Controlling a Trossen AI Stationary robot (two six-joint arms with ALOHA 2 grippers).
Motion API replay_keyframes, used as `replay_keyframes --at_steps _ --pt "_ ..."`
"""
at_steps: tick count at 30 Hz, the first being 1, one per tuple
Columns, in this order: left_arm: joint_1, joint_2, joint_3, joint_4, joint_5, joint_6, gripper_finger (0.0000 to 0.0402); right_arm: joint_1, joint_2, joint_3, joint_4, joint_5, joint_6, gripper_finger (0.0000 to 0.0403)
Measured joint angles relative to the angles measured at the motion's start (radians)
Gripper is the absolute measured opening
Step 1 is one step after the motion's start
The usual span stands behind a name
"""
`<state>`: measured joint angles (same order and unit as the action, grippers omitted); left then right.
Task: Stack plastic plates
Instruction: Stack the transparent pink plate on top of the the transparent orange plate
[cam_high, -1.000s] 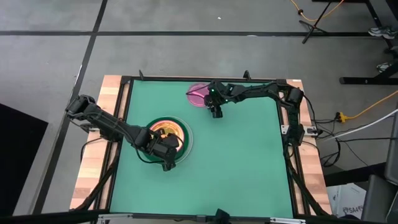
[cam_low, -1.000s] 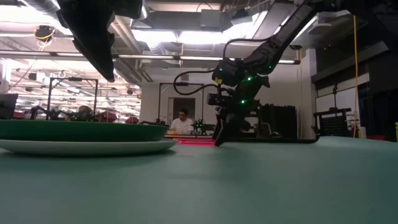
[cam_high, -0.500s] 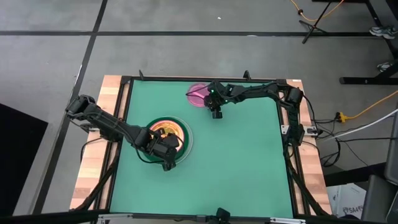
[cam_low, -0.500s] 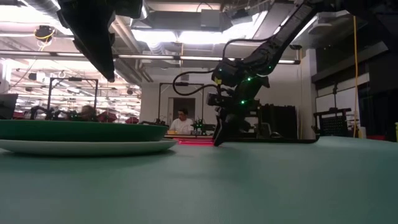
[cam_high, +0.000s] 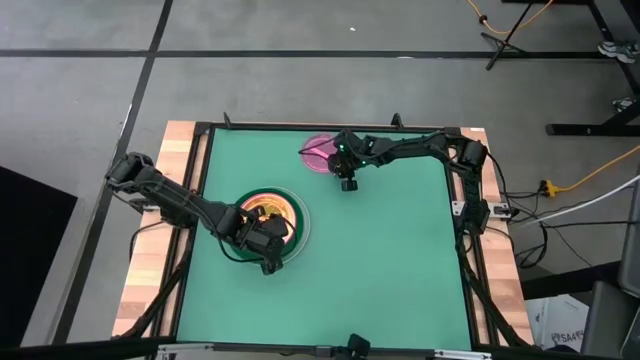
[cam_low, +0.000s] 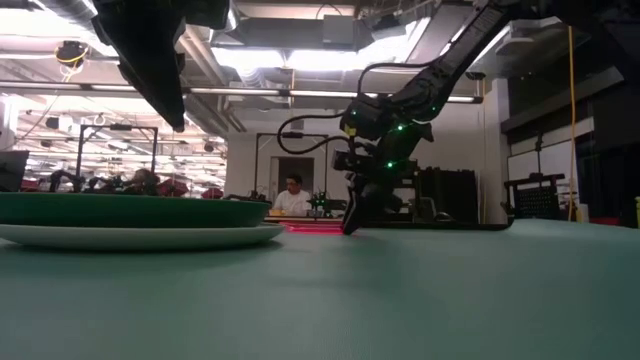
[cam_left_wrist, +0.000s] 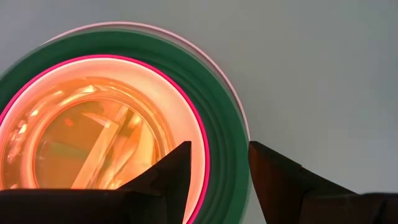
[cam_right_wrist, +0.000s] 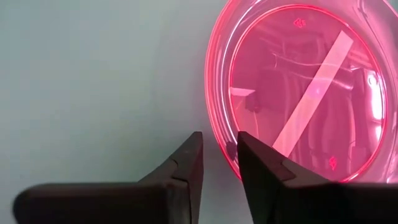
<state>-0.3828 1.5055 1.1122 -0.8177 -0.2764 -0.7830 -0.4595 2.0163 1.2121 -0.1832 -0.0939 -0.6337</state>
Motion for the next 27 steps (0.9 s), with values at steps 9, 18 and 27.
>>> replay_keyframes --at_steps 9,18,27 --pt "0.000 0.000 0.000 0.000 0.000 0.000 0.0153 0.001 0.001 0.000 0.004 0.008 0.000 0.0043" --pt "0.000 0.000 0.000 0.000 0.000 0.000 0.0153 0.001 0.001 0.000 0.003 0.008 0.000 0.0017" --pt "0.000 0.000 0.000 0.043 0.001 0.000 0.0153 0.014 -0.032 -0.002 -0.059 -0.065 0.000 0.0000"
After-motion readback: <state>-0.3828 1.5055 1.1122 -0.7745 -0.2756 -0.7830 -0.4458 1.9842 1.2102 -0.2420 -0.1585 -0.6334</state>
